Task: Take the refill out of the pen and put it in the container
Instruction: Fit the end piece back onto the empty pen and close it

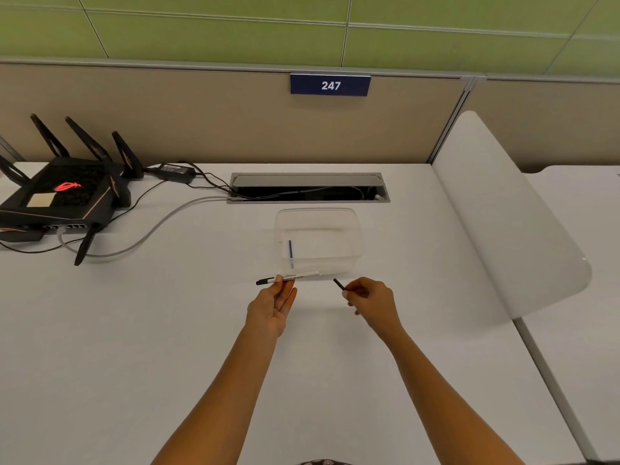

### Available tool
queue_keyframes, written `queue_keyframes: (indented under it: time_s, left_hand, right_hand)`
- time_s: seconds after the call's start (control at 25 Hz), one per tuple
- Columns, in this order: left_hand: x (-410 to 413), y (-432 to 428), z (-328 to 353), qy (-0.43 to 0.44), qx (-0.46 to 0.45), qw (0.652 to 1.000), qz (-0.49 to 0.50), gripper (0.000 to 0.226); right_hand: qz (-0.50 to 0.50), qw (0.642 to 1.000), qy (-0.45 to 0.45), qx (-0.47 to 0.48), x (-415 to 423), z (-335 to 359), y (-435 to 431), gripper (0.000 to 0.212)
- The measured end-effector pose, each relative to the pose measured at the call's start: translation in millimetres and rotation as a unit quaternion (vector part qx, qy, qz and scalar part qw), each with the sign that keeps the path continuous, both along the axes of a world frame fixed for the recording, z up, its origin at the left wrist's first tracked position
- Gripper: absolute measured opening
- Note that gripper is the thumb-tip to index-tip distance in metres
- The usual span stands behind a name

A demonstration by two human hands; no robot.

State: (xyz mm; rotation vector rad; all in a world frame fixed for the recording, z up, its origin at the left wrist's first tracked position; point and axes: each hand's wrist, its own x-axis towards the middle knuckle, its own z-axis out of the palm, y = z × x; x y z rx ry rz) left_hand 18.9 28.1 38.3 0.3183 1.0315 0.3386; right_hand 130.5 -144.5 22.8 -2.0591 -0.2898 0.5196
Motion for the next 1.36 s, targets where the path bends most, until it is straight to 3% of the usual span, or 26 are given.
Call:
queue_keyframes:
  time_s: [0.24, 0.76, 1.36]
  left_hand:
    - [0.5, -1.3, 2.6, 0.0, 0.0, 1.0, 0.005, 0.008]
    - [-5.9, -0.3, 7.4, -0.006, 0.004, 1.0, 0.006, 0.007]
    - [-12.6, 3.2, 16.9, 0.009, 0.089, 0.996, 0.009, 0.002]
  right_hand:
    - [0.036, 0.994, -0.044, 0.091, -11.3, 40.4, 15.0, 0.006]
    - [0.055, 0.991, -0.103, 0.059, -19.4, 48.9, 13.1, 0.009]
    - [0.09, 0.984, -0.155, 0.02, -24.3, 49.5, 13.6, 0.01]
